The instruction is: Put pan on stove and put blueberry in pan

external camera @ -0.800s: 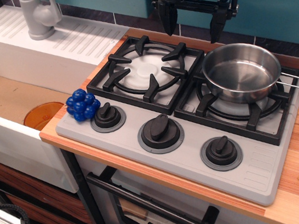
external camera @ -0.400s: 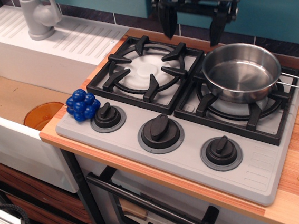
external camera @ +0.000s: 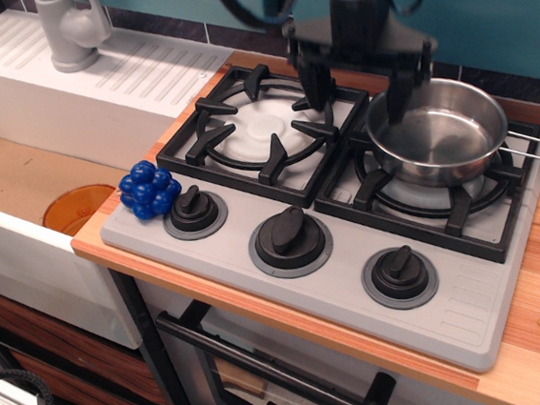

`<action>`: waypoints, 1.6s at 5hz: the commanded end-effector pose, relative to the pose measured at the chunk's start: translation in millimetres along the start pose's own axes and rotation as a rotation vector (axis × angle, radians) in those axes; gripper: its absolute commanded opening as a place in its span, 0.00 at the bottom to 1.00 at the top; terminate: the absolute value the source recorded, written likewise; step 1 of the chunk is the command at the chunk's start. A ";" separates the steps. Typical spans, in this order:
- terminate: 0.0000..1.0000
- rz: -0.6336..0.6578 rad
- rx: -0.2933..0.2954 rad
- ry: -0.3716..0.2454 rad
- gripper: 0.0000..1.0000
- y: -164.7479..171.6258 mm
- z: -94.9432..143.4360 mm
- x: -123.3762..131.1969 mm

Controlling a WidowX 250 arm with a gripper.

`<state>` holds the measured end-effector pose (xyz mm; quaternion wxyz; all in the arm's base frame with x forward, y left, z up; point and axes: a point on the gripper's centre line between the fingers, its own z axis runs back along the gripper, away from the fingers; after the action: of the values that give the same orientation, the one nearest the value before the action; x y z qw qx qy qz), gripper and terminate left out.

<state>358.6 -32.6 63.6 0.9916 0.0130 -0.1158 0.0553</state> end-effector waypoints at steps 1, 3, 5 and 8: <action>0.00 -0.003 -0.021 -0.059 1.00 -6.5 -0.7 7.8; 0.00 -0.005 -0.040 -0.068 1.00 -8.6 -11.3 8.1; 0.00 -0.004 -0.060 -0.032 0.00 -8.2 -3.4 14.4; 0.00 -0.004 -0.039 0.004 0.00 -13.9 25.0 20.6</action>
<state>364.0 -43.5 67.2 0.9960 0.0019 -0.0730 0.0518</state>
